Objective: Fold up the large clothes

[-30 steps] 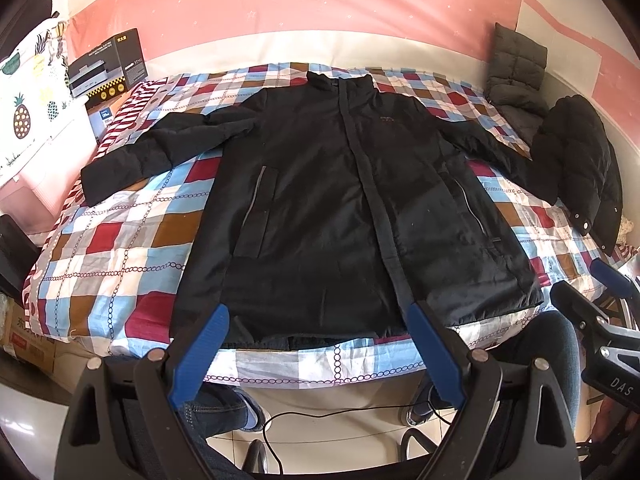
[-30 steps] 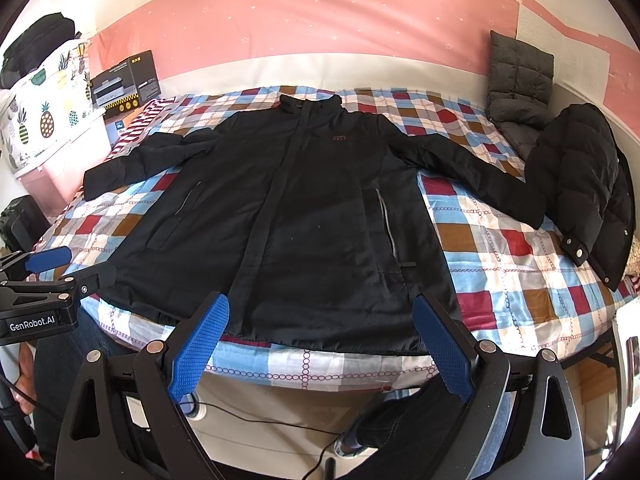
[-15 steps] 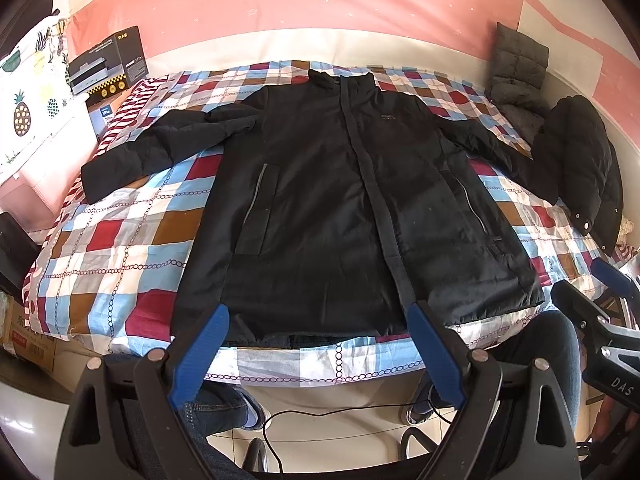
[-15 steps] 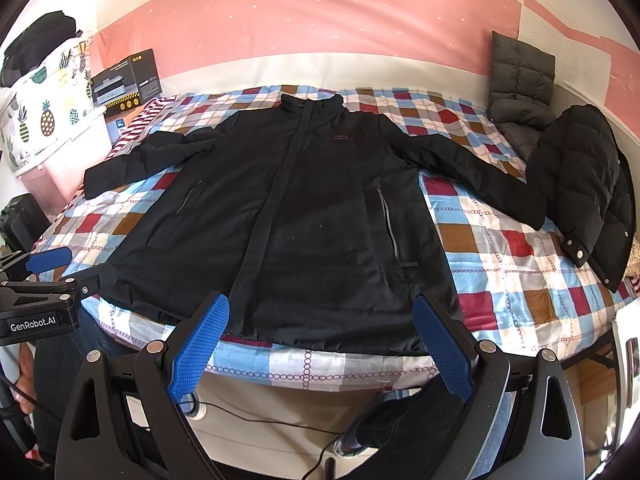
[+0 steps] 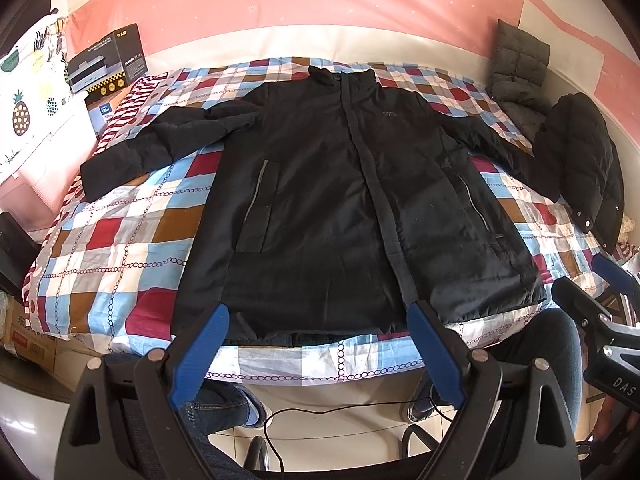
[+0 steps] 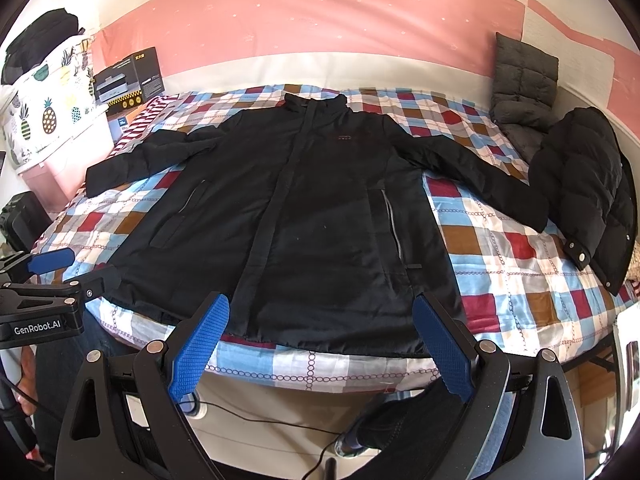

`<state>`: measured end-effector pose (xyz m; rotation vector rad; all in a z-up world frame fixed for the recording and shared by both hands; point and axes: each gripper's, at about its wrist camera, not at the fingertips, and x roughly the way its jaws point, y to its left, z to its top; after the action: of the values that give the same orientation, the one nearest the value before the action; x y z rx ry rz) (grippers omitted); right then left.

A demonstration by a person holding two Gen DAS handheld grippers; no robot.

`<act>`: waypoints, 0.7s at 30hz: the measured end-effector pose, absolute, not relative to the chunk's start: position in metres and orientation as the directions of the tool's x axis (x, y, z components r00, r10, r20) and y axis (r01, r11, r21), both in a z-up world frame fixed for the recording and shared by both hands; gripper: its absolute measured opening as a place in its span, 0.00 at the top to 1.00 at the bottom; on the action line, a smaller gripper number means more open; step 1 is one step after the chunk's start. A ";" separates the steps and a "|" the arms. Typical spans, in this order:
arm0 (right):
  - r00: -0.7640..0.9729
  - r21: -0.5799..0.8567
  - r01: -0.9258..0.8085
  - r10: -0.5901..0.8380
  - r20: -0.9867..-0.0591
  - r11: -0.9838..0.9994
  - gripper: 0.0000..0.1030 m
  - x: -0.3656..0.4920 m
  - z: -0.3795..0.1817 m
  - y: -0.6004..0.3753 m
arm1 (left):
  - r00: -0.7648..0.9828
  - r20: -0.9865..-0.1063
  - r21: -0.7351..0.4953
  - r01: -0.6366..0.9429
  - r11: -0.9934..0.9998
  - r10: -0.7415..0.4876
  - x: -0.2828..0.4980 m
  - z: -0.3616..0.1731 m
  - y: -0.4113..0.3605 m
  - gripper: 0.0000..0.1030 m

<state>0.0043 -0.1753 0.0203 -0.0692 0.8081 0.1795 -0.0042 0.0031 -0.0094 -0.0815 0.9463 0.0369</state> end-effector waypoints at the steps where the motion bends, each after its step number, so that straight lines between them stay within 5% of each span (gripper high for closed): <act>1: 0.676 0.007 -0.186 0.134 -0.724 0.982 0.09 0.004 0.020 -0.175 | 0.584 -0.812 -0.053 -0.067 0.996 -0.004 -0.004 -0.010 0.003 0.11; 21: 0.661 0.003 -0.203 0.139 -0.737 0.979 0.09 0.016 0.013 -0.167 | 0.570 -0.821 -0.051 -0.077 0.996 0.002 0.007 -0.021 0.012 0.11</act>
<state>0.0160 -0.1666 0.0126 -0.0821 0.8263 0.1937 0.0069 0.0116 -0.0213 -0.0846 0.9631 0.0463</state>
